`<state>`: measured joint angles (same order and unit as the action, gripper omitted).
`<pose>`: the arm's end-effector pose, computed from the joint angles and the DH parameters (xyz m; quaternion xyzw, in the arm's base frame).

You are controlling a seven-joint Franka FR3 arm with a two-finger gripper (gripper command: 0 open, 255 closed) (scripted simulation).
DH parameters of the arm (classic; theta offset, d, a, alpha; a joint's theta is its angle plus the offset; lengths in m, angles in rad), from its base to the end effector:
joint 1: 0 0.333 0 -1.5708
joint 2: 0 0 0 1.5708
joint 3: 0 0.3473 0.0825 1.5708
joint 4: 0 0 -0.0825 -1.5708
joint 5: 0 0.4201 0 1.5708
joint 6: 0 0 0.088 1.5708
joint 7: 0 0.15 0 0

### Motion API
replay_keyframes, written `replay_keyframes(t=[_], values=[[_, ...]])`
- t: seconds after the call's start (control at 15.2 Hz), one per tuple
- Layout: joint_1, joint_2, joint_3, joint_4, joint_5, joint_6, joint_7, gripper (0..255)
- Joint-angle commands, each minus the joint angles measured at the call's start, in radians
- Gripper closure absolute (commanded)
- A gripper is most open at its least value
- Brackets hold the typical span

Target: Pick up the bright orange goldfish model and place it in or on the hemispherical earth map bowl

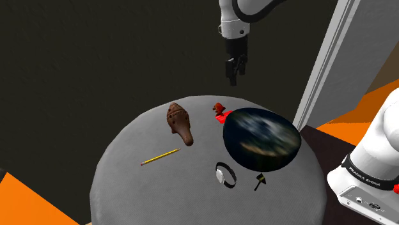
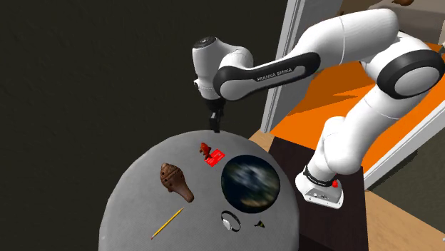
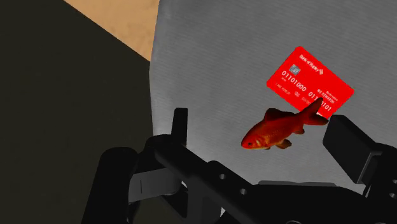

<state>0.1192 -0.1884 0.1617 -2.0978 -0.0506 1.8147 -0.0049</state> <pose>0.4943 0.1389 0.4693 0.9871 0.1472 -0.0428 0.0455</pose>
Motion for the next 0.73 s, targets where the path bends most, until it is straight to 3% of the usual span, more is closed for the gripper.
replay_keyframes(t=[0.0,0.46,0.66], values=[[0.012,0.073,0.018,0.04,-0.01,0.024,0.005,0],[0.062,0.317,0.068,0.201,-0.063,0.073,0.022,0],[0.063,0.331,0.068,0.186,-0.068,0.1,0.024,0]])
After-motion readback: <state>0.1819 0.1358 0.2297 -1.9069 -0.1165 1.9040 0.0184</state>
